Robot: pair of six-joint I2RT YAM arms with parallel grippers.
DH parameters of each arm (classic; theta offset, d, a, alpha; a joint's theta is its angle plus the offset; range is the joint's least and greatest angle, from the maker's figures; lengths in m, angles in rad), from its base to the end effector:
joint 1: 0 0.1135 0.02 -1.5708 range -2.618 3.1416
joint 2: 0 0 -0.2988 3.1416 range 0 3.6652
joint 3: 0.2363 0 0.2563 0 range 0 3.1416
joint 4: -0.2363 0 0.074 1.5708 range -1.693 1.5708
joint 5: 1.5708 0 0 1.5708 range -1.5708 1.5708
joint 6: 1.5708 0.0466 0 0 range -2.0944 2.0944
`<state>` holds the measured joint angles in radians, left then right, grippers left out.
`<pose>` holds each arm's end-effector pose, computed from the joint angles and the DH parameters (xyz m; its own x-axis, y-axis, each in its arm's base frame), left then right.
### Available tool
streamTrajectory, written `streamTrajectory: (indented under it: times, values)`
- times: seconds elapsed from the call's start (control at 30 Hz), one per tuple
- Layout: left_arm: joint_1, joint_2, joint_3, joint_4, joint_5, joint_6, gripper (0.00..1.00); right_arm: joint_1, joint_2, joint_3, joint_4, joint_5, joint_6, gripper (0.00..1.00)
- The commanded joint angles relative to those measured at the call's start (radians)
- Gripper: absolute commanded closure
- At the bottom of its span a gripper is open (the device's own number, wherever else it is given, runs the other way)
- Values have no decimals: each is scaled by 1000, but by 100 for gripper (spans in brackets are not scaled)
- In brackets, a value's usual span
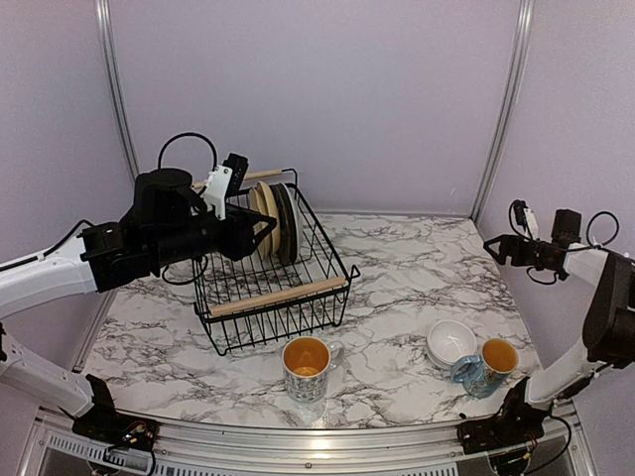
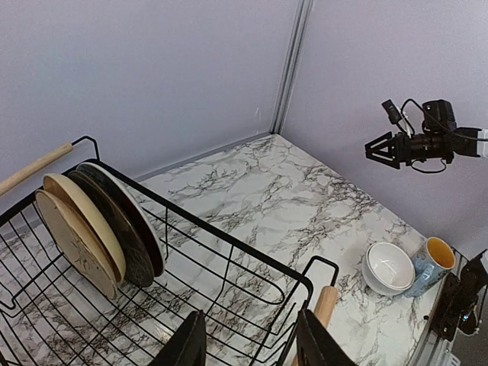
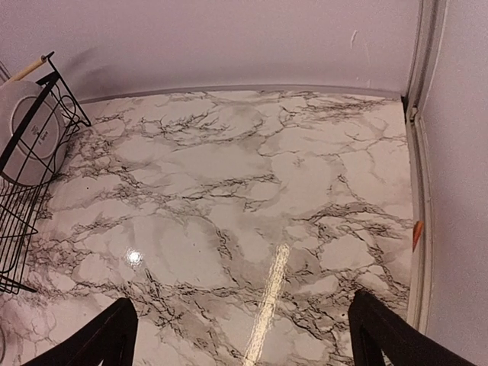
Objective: Load the mixed dishes into the dish rack
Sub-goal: Insert the plate into the dish rack, then grab the bowl from the bowl.
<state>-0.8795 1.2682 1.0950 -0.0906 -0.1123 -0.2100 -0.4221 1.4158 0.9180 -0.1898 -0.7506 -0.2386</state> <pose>0.1971 -0.2300 0.3835 -0.3078 0.0470 -0.9503 0.6466 0.7430 -0.1727 0.2912 -0.0959 0.2739 -0.5197 0.0440 -0.8532 -0.3129 0.9195 0.2380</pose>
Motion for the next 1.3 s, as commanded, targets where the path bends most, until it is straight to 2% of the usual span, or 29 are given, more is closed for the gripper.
streamTrajectory:
  times: [0.0,0.2,0.4,0.63,0.73,0.93,1.27]
  values:
    - [-97,-53,58,-163,-19,118,58,-14,-27,36,-39,-85,-35,8]
    - [-211,3,162,-362,-63,158,58,-13,-136,38,-99,-116,-84,15]
    - [-353,125,264,-439,-145,204,59,40,-91,158,-455,-113,-453,25]
    - [-482,258,337,-435,-194,224,59,191,-88,108,-618,102,-697,29]
    - [-514,311,338,-409,-206,218,58,265,-88,57,-626,206,-726,27]
    - [-539,389,345,-355,-235,151,58,341,-55,1,-645,312,-756,24]
    - [-537,423,382,-318,-346,92,55,464,6,-42,-662,373,-757,21]
